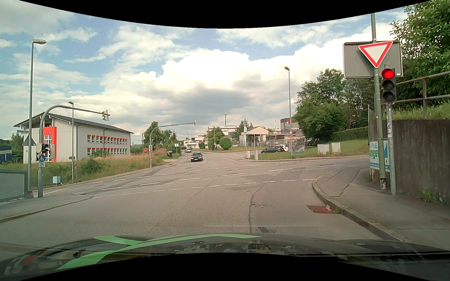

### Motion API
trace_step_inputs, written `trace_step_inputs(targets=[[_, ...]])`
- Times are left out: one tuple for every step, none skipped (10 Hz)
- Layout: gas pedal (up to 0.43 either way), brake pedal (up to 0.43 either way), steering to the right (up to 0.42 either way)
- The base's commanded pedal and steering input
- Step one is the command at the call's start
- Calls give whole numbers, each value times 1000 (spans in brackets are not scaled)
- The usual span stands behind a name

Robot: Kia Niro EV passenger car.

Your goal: Follow the waypoints while adhering to traffic rules and regulations

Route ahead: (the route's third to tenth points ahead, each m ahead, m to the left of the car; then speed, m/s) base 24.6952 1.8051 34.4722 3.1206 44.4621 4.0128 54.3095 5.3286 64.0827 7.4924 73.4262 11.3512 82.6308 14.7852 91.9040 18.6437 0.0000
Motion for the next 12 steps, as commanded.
trace_step_inputs(targets=[[0, 591, -14], [0, 598, -14], [0, 591, -14], [0, 591, -14], [0, 591, -14], [0, 591, -14], [0, 591, -14], [0, 591, -14], [0, 591, -14], [0, 591, -14], [0, 591, -14], [0, 591, -14]])
